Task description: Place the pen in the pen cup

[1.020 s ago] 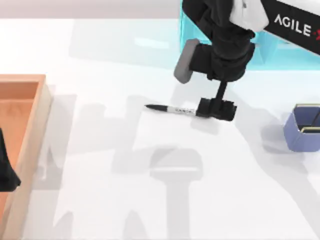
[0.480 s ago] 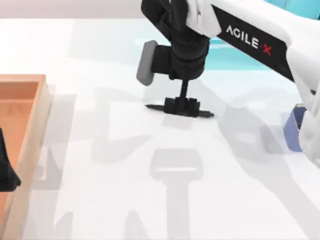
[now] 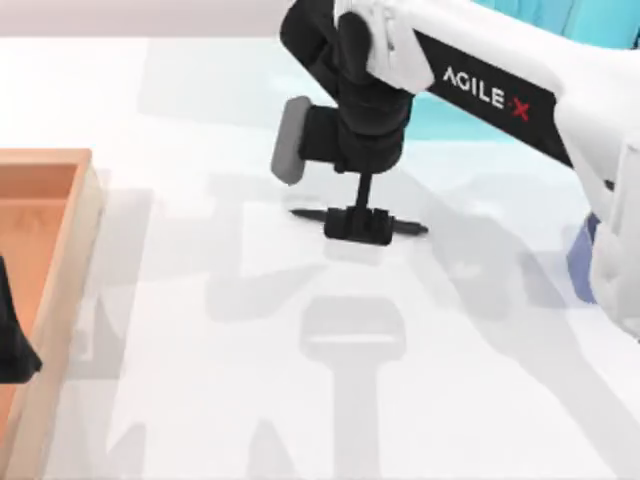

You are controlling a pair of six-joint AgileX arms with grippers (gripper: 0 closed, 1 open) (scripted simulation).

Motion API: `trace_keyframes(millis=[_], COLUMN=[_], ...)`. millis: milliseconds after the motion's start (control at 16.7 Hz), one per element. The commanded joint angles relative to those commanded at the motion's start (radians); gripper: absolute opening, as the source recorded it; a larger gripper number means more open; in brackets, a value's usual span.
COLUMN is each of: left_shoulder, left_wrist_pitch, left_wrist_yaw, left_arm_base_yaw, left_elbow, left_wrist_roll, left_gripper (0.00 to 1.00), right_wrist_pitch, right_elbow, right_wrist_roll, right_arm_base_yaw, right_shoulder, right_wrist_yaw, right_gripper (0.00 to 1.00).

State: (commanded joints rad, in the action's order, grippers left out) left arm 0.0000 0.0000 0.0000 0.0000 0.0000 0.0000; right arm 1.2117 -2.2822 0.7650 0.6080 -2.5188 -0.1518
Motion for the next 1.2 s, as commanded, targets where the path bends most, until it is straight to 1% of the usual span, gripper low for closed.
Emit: trace_keyframes(millis=[300,600,1200], left_shoulder=[0.000,0.000,0.000], left_wrist_pitch=[0.000,0.000,0.000], left_wrist_yaw=[0.000,0.000,0.000], left_arm_base_yaw=[0.000,0.000,0.000], left_elbow=[0.000,0.000,0.000], left_wrist_roll=[0.000,0.000,0.000], left_gripper=[1.00,1.00,1.00], right_wrist_pitch=[-0.197,-0.219,-0.219], right_elbow=[0.111,0.126,0.126], right_wrist_roll=[0.016,0.018,0.018], right_arm_base_yaw=[-0.017,-0.019,-0.019], right_shoulder=[-0.077,-0.087,-0.087], right_wrist_yaw=[0.001,0.001,0.001], right_gripper=[1.00,1.00,0.25])
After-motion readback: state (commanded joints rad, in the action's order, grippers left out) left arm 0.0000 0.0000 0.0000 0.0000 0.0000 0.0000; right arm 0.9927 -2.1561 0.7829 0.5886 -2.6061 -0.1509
